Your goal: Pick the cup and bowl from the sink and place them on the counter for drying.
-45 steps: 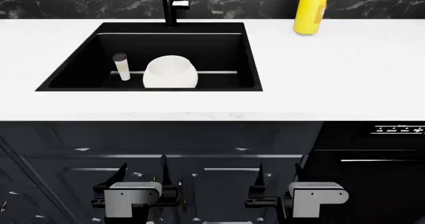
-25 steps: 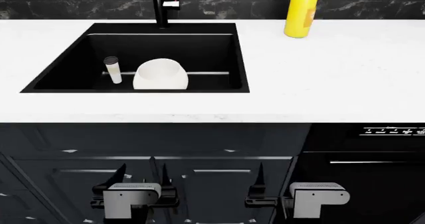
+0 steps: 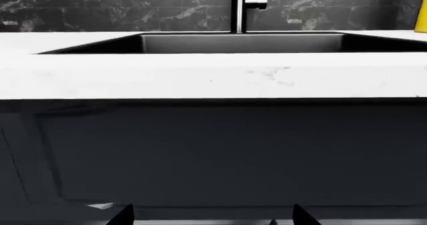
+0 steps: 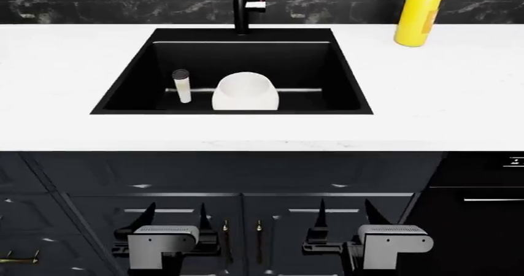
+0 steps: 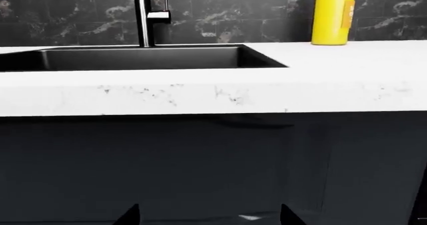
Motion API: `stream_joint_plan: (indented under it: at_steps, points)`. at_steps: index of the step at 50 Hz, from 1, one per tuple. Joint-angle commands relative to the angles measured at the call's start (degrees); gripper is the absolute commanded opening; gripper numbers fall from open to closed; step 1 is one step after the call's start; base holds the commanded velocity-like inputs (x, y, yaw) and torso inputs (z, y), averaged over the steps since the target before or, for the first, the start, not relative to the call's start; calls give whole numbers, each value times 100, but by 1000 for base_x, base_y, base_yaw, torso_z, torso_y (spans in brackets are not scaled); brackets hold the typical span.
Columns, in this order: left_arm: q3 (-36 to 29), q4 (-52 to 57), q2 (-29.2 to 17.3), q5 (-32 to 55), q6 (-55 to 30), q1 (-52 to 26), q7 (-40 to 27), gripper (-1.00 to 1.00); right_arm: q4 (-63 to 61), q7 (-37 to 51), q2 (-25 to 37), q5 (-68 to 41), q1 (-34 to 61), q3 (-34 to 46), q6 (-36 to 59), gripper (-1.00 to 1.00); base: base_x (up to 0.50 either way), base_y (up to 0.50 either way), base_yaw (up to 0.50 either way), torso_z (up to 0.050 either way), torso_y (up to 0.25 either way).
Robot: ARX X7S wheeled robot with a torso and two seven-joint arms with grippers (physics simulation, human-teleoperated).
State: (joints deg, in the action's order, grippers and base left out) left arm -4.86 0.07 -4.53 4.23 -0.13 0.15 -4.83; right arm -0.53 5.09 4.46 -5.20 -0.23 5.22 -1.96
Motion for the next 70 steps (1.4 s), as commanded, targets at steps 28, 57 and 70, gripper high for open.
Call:
stream_joint_plan:
  at_steps: [28, 57, 70]
  points:
    - [-241, 38, -284, 210, 285, 89, -213, 100, 32, 382, 236, -52, 50, 301, 31, 100, 0, 109, 0, 23, 0]
    - [-364, 47, -430, 310, 336, 121, -300, 100, 25, 537, 359, -130, 66, 460, 40, 100, 0, 0, 0, 50, 0]
    - [351, 69, 325, -497, 43, 68, 448, 100, 24, -281, -365, 501, 1, -413, 121, 100, 0, 0, 0, 9, 0]
